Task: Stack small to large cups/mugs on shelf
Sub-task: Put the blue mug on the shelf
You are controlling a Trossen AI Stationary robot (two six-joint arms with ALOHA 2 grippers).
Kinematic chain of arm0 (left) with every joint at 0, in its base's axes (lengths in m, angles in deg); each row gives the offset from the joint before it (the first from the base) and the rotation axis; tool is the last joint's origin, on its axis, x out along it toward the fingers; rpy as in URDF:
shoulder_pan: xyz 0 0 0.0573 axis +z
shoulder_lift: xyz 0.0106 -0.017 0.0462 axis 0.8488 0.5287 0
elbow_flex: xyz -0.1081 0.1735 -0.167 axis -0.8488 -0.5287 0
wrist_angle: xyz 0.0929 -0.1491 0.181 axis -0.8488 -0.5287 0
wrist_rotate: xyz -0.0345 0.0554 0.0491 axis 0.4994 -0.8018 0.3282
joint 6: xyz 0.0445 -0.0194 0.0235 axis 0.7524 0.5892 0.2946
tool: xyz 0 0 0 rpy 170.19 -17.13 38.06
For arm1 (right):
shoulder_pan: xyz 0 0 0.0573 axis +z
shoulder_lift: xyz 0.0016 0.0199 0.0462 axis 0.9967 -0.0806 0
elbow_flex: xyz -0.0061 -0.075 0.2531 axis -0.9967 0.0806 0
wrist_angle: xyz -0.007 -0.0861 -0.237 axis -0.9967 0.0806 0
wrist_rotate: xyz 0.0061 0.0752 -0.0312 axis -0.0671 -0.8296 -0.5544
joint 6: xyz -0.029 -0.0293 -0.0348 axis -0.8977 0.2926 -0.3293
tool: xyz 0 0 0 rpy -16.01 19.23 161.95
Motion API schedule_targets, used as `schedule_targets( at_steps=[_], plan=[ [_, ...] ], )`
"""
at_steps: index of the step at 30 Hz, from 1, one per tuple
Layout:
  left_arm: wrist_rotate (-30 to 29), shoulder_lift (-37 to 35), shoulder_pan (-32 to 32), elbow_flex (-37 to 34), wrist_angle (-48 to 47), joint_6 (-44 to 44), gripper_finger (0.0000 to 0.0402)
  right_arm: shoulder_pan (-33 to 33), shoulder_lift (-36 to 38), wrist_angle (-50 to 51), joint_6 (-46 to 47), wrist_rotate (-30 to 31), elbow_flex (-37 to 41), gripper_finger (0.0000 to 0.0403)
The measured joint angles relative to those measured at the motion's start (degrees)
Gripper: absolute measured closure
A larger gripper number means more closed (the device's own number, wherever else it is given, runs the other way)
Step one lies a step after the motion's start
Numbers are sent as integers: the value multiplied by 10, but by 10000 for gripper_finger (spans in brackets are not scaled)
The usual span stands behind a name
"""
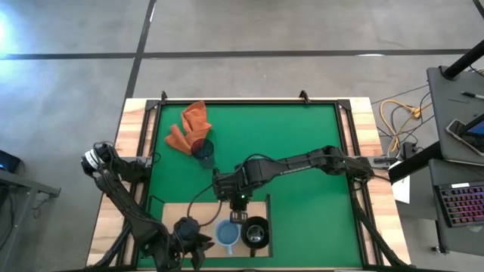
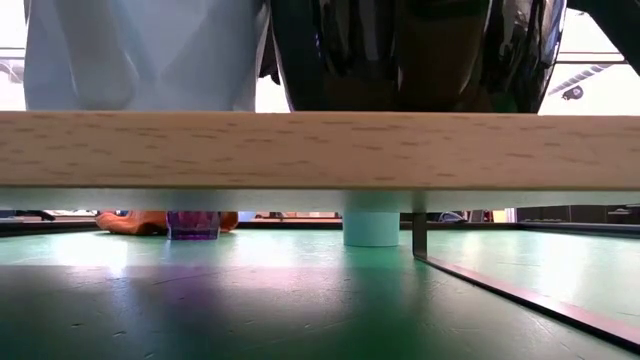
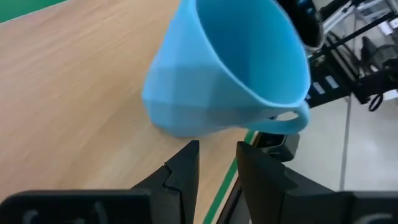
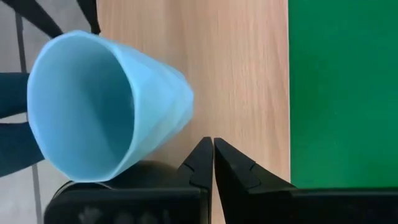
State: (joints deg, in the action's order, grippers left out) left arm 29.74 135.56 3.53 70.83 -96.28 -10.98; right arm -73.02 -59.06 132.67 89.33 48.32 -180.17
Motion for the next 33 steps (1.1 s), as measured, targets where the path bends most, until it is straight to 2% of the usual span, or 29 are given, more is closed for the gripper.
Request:
schedule_targets(
  at_steps=[17,33],
  plan=[
    [-7,4,19,-16,17,12,309,2,0,-9,7,-45,0,394],
    [-11,4,24,-22,6,12,309,14,0,-8,8,-59,0,394]
  ],
)
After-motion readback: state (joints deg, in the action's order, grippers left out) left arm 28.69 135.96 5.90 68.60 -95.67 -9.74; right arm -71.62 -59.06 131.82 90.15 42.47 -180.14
